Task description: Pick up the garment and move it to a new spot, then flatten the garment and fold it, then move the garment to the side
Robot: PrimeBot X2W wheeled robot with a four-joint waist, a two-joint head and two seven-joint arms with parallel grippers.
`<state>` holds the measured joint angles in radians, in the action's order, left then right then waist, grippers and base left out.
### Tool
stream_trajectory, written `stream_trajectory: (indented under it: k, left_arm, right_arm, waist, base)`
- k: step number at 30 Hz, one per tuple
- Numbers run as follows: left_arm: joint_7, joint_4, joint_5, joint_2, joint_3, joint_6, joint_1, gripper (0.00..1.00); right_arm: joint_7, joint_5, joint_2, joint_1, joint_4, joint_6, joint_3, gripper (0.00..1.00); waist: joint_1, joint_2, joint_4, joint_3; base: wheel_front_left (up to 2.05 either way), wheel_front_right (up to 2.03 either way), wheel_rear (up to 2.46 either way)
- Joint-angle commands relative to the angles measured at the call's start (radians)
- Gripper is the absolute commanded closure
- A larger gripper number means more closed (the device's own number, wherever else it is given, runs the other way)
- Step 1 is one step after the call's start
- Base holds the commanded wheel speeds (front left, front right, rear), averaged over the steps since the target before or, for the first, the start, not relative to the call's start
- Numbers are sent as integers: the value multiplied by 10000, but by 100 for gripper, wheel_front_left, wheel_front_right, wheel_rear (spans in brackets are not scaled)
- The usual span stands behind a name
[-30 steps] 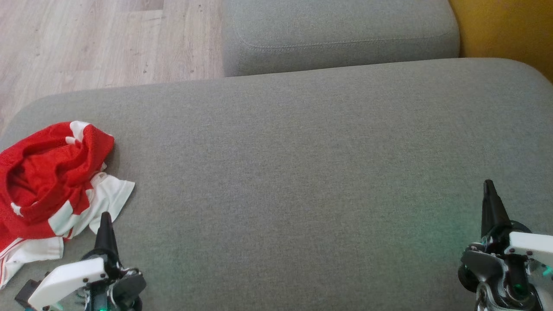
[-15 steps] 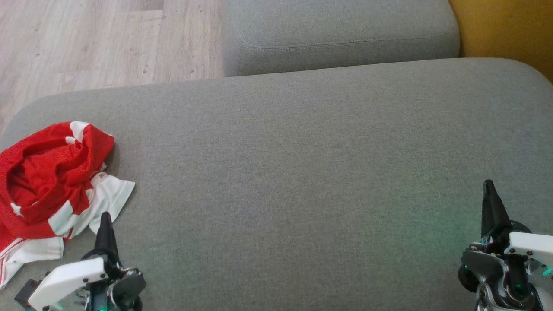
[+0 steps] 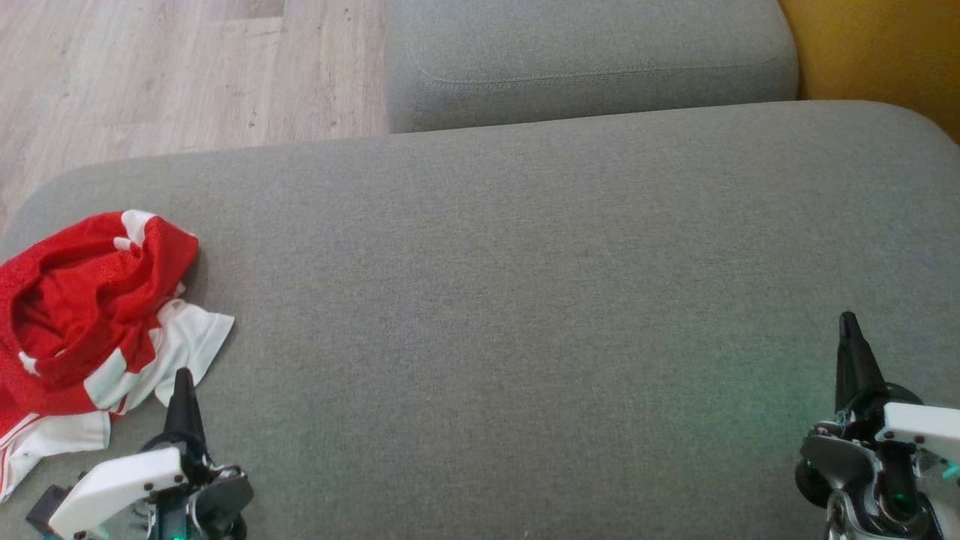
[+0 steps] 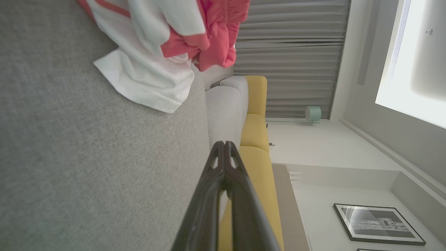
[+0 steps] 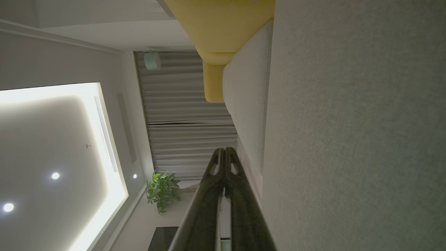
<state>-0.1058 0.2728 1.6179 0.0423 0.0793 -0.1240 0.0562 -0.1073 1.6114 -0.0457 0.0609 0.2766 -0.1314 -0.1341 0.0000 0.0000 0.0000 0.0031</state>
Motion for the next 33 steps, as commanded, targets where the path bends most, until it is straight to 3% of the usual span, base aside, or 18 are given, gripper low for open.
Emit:
stream_trajectory:
  k: [1,28,29,33]
  left_arm:
    - [-72,-279,-89,79,341,-67,517,100]
    - [-72,-279,-89,79,341,-67,517,100]
    - [4,36,2,-4,-4,10,-6,0]
    - [59,439,-23,-38,-84,8,-213,0]
  right_arm:
    - [-56,-24,-45,470,-319,7,207,100]
    - [-56,-24,-45,470,-319,7,207,100]
    - [0,2,4,-5,38,0,4,0]
    - [35,-10,28,-265,431,0,87,0]
  waist:
    - [0,0,0,0]
    - [0,0,0,0]
    - [0,0,0,0]
    - [0,0,0,-4]
  base:
    - [0,0,0]
    - [0,0,0]
    - [0,0,0]
    - [0,0,0]
